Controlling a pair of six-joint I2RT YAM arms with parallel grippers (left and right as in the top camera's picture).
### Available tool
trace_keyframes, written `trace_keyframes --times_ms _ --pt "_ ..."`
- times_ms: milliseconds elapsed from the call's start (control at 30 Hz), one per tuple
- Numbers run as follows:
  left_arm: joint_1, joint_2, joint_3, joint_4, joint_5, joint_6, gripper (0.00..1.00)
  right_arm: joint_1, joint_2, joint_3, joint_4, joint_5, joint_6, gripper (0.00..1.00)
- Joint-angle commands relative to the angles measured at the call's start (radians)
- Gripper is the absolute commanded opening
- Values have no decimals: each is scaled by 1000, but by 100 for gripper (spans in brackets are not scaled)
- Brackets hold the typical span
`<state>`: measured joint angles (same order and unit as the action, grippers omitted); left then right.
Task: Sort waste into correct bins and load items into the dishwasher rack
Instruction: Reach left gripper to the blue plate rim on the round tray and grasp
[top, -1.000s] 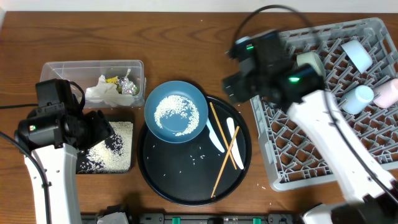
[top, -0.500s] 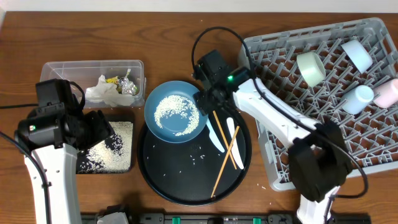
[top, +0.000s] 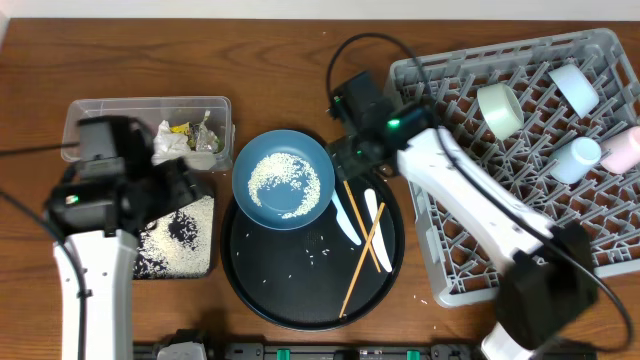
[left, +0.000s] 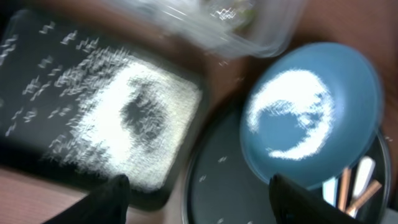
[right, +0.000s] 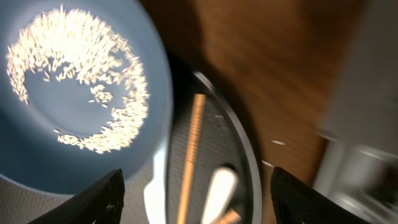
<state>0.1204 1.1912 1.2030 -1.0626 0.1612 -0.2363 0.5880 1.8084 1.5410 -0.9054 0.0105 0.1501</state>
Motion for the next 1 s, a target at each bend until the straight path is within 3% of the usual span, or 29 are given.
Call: trace_keyframes --times_ms 0,167,433,600,967 --pt "-114 35 -3 52 21 11 73 -51 -109 0 -22 89 26 72" --pt "-301 131 -3 183 22 10 73 -174 -233 0 -76 121 63 78" --pt "-558 383 -3 369 22 -6 73 -412 -328 0 -201 120 74 78" --pt "-646 527 -3 438 22 -62 73 -490 -327 0 -272 113 74 79" --pt "-722 707 -3 455 16 -66 71 -502 -325 0 -277 113 74 79"
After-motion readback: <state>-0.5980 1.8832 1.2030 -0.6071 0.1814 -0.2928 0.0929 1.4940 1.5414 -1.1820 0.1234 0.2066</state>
